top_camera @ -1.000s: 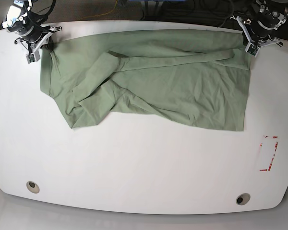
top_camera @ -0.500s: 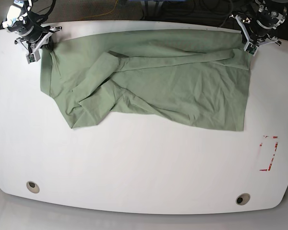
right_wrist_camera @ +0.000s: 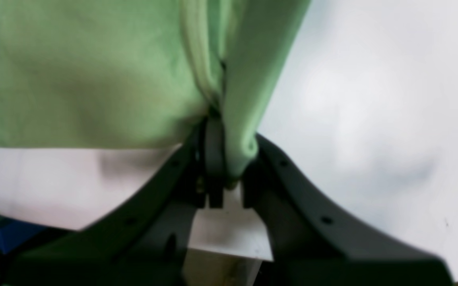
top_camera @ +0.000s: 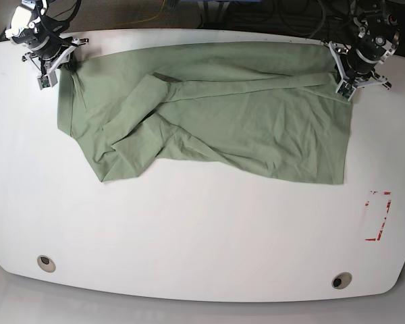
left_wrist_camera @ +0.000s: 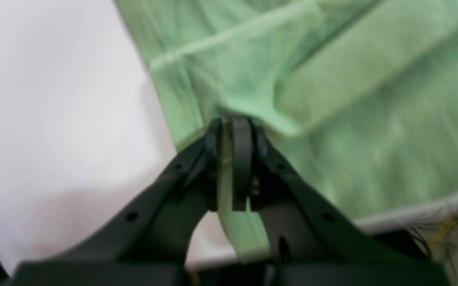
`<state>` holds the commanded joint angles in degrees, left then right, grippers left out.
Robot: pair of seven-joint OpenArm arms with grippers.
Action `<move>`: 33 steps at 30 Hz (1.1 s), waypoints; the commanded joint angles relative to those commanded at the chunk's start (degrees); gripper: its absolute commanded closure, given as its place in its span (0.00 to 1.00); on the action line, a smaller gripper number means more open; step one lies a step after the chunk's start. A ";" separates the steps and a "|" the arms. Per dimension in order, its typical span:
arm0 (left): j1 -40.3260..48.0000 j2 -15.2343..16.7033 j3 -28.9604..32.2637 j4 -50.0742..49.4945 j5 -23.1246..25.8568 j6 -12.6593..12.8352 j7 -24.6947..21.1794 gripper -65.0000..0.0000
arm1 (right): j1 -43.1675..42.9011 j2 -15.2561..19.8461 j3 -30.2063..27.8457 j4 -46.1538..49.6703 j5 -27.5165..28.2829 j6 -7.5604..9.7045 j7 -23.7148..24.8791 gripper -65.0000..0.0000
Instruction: Layout the t-shirt on the table in an organized manner, then fold the t-shirt properly
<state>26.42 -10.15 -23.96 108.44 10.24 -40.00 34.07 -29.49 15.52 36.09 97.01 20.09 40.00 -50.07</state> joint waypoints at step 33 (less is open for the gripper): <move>4.13 -0.79 -2.90 2.46 0.44 0.00 4.31 0.96 | 0.00 -0.09 0.00 0.00 0.00 0.00 0.09 0.96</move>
<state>30.55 -10.95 -26.86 110.90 10.68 -40.00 38.37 -29.49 15.43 36.09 97.01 20.09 40.00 -49.98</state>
